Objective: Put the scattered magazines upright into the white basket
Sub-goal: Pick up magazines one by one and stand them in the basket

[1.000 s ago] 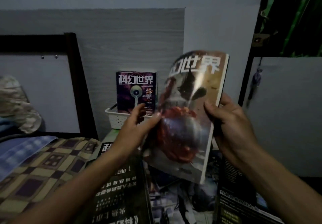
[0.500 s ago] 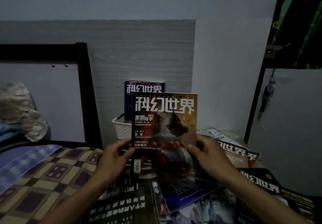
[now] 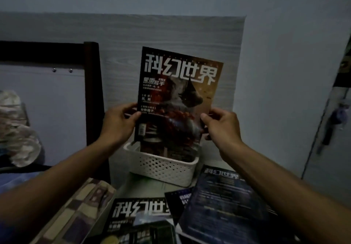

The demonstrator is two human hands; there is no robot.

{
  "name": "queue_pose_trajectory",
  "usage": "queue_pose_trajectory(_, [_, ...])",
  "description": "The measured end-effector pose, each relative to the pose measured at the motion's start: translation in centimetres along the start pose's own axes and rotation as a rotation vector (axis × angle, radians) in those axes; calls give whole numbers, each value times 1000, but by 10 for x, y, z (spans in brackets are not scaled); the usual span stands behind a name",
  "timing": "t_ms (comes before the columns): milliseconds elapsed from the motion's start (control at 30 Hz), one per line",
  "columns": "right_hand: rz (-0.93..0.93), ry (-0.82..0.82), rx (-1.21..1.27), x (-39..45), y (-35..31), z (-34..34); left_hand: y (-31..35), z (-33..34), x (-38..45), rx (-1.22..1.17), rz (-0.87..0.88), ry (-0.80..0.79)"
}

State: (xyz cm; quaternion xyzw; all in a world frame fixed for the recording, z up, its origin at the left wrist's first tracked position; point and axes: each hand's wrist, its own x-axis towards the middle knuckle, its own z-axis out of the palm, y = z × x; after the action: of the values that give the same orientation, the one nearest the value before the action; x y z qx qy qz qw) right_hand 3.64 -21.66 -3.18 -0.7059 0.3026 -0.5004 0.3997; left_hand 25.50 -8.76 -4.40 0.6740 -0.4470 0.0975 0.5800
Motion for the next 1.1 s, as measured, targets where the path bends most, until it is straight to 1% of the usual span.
queue_pose_trajectory(100, [90,-19,-46,25,37,30,-35,25,11,42,-105,12])
queue_pose_trajectory(200, [198,-28,-67,34,81,53,-73,46,1,89,-191,-4])
queue_pose_trajectory(233, [213,-21,-88,35,91,57,-81,49,-3,119,-196,-13])
queue_pose_trajectory(333, [239,-9,-150,40,112,62,-100,59,-13,289,-136,-18])
queue_pose_trajectory(433, [360,-19,-29,49,115,59,-102,64,-12,309,-147,15])
queue_pose_trajectory(500, [420,-43,75,47,108,53,-101,65,-10,263,-228,10])
queue_pose_trajectory(567, [406,-131,123,37,98,42,-98,62,-9,212,-299,-32])
queue_pose_trajectory(633, [362,-211,97,20,89,22,-92,55,-17,147,-316,-66])
queue_pose_trajectory(667, [344,-229,61,9,86,6,-87,50,-24,121,-310,-54])
queue_pose_trajectory(733, [258,-266,-111,-18,87,-33,-76,41,-47,141,-228,14])
queue_pose_trajectory(800, [123,-327,-380,-47,90,-79,-53,36,-79,227,-50,-3])
queue_pose_trajectory(867, [110,-380,-589,-74,90,-116,-24,41,-107,298,135,-131])
queue_pose_trajectory(900, [133,-392,-689,-84,89,-127,-10,47,-118,319,171,-232])
queue_pose_trajectory(933, [137,-398,-782,-93,88,-137,4,55,-129,349,165,-341])
queue_pose_trajectory(967, [132,-414,-870,-101,86,-143,15,65,-136,387,121,-453])
queue_pose_trajectory(1033, [136,-459,-939,-114,85,-145,34,84,-149,459,-27,-681])
queue_pose_trajectory(1067, [154,-483,-930,-119,86,-144,39,95,-155,473,-104,-770])
queue_pose_trajectory(1100, [180,-497,-918,-123,88,-143,42,104,-162,460,-180,-805])
